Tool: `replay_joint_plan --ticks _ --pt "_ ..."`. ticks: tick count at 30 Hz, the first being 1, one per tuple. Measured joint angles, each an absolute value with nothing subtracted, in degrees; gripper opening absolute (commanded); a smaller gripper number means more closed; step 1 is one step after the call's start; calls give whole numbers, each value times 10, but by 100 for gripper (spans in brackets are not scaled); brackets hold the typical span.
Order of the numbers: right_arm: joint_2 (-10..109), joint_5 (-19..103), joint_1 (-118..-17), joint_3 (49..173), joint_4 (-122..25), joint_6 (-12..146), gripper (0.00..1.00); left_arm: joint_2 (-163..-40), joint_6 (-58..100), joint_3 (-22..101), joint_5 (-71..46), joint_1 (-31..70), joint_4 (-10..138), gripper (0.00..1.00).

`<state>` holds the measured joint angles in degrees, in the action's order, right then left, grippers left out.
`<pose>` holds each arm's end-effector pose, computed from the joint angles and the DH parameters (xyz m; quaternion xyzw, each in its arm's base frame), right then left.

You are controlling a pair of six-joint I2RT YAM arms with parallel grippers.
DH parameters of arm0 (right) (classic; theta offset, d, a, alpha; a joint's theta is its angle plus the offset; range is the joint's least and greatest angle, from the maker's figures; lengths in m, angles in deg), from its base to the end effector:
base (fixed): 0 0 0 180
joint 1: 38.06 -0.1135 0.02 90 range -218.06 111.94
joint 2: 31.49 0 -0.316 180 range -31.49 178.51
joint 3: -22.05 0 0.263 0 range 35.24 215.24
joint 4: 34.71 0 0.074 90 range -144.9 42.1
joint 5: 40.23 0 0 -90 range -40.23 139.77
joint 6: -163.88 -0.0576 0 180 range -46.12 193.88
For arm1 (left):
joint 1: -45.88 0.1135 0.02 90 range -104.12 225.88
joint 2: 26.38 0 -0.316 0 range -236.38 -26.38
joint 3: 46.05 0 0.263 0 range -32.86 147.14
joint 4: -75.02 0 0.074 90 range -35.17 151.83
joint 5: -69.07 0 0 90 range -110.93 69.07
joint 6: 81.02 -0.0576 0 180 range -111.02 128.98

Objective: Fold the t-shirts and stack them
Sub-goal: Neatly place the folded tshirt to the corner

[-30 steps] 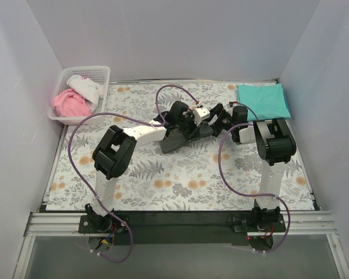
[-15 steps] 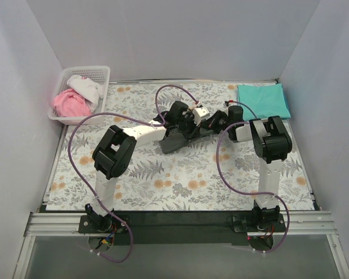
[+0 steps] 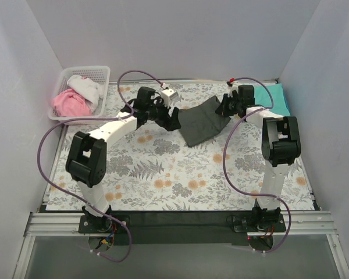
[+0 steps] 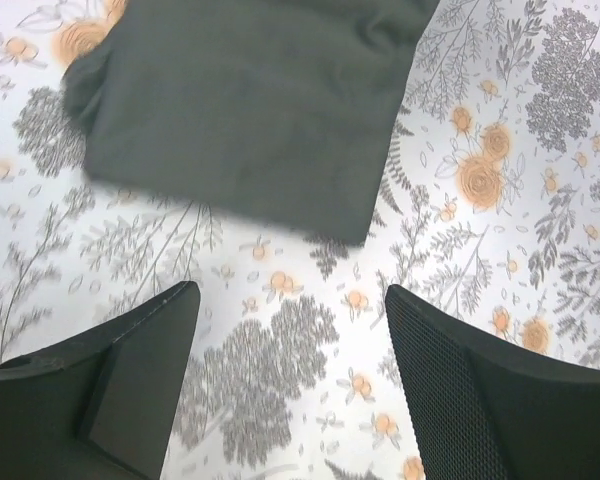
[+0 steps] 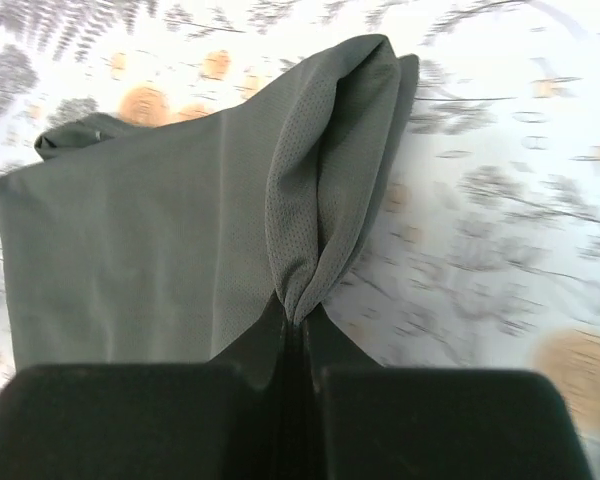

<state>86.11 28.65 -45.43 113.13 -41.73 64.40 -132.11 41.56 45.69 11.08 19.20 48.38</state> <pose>0.5013 0.0858 0.2055 -0.0707 0.8676 0.2279 0.4363 0.3920 -0.2312 0.2741 0.0700 0.8782 -0.4162 0.2251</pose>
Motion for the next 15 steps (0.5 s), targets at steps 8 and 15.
replay_joint_plan --ticks 8,15 --pt "849 305 -385 1198 -523 770 1 -1232 416 383 99 205 458 70" --pt "849 306 -338 1259 -561 818 1 -1227 416 355 91 204 446 71"
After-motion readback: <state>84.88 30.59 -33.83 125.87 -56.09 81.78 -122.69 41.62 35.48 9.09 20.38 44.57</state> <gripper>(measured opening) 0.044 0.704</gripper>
